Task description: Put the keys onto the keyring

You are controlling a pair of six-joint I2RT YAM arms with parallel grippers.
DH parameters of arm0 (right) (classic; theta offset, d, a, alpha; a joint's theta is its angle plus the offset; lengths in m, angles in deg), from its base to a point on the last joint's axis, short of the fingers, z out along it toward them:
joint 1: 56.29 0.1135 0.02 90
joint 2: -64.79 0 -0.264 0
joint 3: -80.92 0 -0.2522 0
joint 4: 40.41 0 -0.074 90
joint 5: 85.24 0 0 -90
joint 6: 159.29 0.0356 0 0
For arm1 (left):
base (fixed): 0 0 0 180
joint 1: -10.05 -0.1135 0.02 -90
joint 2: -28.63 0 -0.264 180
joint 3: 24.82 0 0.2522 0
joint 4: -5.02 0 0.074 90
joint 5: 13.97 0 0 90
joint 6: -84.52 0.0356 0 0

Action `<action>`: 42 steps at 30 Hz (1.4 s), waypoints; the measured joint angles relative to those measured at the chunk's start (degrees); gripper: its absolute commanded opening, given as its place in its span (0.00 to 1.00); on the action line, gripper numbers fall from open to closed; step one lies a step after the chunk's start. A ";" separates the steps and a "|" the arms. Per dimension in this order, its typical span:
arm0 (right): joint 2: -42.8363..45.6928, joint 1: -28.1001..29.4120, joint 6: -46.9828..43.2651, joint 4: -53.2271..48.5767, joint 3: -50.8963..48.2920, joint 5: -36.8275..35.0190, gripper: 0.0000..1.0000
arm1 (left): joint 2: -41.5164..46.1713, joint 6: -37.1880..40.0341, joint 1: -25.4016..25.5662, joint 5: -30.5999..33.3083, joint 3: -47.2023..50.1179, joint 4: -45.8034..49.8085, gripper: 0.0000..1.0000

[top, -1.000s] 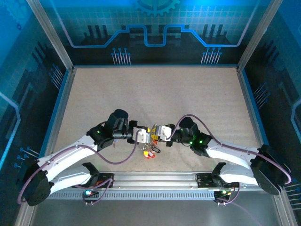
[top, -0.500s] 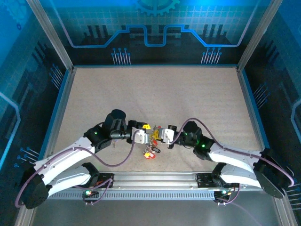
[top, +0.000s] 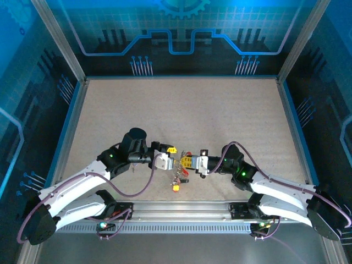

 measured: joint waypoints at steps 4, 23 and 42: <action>0.00 -0.17 -0.24 0.00 0.02 0.46 0.00 | 0.02 -0.48 0.00 -2.10 0.00 0.00 0.36; -0.35 -0.26 -0.87 -0.02 0.04 0.85 0.00 | -1.62 -2.29 0.00 -6.62 -0.07 -0.17 0.15; -0.50 -0.26 -1.25 -7.80 2.82 -6.91 0.23 | -2.19 -3.06 0.31 2.80 -4.17 6.71 0.00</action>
